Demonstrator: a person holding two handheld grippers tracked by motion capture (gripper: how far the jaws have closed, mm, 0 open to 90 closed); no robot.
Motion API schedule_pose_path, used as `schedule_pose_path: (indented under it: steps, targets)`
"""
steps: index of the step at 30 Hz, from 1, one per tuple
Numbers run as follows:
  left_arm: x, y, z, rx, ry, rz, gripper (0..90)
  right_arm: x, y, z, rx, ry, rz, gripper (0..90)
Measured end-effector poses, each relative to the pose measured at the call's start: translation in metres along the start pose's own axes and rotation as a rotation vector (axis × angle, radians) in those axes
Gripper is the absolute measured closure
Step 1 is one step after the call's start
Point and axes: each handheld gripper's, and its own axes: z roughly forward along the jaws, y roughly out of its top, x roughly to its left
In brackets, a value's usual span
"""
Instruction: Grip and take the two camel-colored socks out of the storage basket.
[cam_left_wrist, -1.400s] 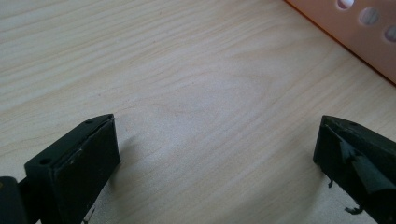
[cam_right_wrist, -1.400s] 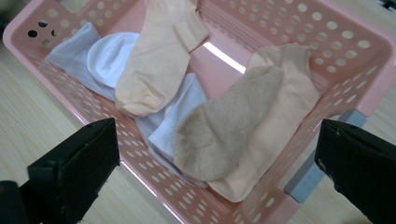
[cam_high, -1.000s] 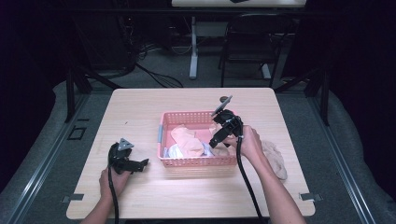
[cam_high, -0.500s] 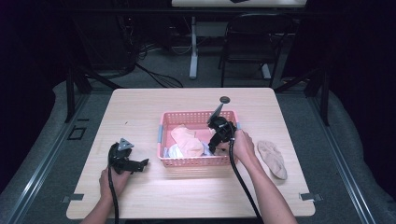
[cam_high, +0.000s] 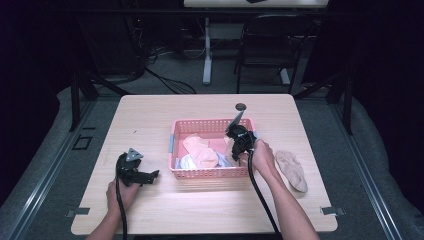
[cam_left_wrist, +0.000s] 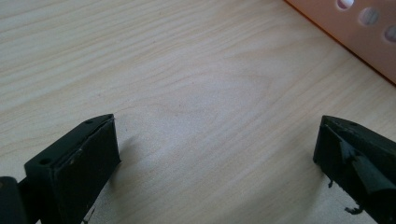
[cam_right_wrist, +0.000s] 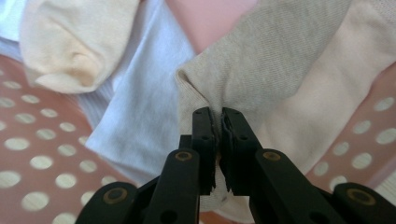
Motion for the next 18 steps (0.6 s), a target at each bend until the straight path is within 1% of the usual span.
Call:
schedule_pose_path:
  steps: [1,2,3,4,5,6,7,8,9,10,11,12,13,14,16,17,18]
  targets:
    - [0.0,0.0,0.0,0.0,0.0,0.0,0.0,0.0,0.0,-0.004,0.012,-0.01,-0.022,84.4]
    - [0.0,0.0,0.0,0.0,0.0,0.0,0.0,0.001,0.0,-0.008,0.015,-0.008,-0.023,84.3]
    - [0.0,0.0,0.0,0.0,0.0,0.0,0.0,0.001,0.0,-0.008,0.015,-0.008,-0.023,84.3]
    - [0.0,0.0,0.0,0.0,0.0,0.0,0.0,0.003,-0.001,-0.015,-0.011,-0.006,-0.029,84.3]
    - [0.0,0.0,0.0,0.0,0.0,0.0,0.0,0.003,-0.001,-0.015,-0.011,-0.006,-0.029,84.3]
    - [0.0,0.0,0.0,0.0,0.0,0.0,0.0,0.006,-0.003,-0.022,-0.047,-0.003,-0.014,84.3]
    - [0.0,0.0,0.0,0.0,0.0,0.0,0.0,0.006,-0.003,-0.027,-0.03,-0.009,-0.029,84.2]
    - [0.0,0.0,0.0,0.0,0.0,0.0,0.0,0.006,-0.003,-0.031,-0.041,-0.013,-0.04,84.2]
    - [0.0,0.0,0.0,0.0,0.0,0.0,0.0,0.007,-0.003,-0.037,-0.038,-0.016,-0.05,84.2]
    - [0.0,0.0,0.0,0.0,0.0,0.0,0.0,0.008,-0.004,-0.039,-0.062,-0.016,-0.036,84.2]
    - [0.0,0.0,0.0,0.0,0.0,0.0,0.0,0.008,-0.004,-0.042,-0.069,-0.013,-0.051,84.2]
    - [0.0,0.0,0.0,0.0,0.0,0.0,0.0,0.009,-0.005,-0.047,-0.063,-0.009,-0.049,84.2]
    - [0.0,0.0,0.0,0.0,0.0,0.0,0.0,0.009,-0.005,-0.047,-0.063,-0.009,-0.049,84.2]
    - [0.0,0.0,0.0,0.0,0.0,0.0,0.0,0.009,-0.005,-0.055,-0.062,-0.016,-0.062,84.2]
    - [0.0,0.0,0.0,0.0,0.002,0.001,0.0,0.01,-0.005,-0.061,-0.066,-0.023,-0.069,84.3]
    - [0.0,0.0,0.0,0.0,0.001,0.001,0.0,0.01,-0.005,-0.064,-0.059,-0.02,-0.067,84.2]
    - [0.0,0.0,0.0,0.0,0.001,0.001,0.0,0.011,-0.005,-0.067,-0.068,-0.023,-0.064,84.2]
